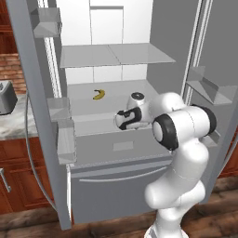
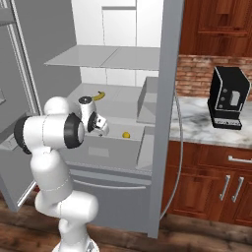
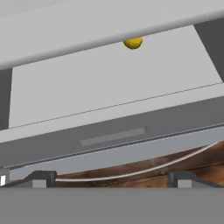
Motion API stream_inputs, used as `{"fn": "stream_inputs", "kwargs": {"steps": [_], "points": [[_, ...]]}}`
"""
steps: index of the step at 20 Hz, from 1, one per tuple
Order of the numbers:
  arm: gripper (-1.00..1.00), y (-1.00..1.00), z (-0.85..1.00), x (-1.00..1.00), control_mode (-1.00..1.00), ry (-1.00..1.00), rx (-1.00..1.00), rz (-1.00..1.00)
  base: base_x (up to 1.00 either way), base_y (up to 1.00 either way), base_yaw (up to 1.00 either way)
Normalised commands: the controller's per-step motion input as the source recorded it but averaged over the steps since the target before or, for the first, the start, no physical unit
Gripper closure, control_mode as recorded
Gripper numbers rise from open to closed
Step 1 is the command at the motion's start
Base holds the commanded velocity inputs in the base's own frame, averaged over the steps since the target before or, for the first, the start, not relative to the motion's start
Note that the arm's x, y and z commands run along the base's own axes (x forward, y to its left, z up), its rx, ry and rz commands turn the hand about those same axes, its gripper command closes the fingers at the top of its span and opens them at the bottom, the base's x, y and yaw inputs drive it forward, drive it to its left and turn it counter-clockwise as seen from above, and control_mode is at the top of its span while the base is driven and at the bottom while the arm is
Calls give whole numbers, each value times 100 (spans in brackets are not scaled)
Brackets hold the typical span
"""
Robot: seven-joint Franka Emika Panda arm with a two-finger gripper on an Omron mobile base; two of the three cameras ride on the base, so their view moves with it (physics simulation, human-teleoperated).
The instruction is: Fully open the fridge drawer.
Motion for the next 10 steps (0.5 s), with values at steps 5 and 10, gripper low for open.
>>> {"fn": "stream_inputs", "kwargs": {"steps": [5, 10], "points": [[-100, 0, -20, 20, -100, 0, 0, 0, 0, 0, 0], [-100, 0, -26, 9, -100, 0, -2, 0, 0, 0, 0]]}}
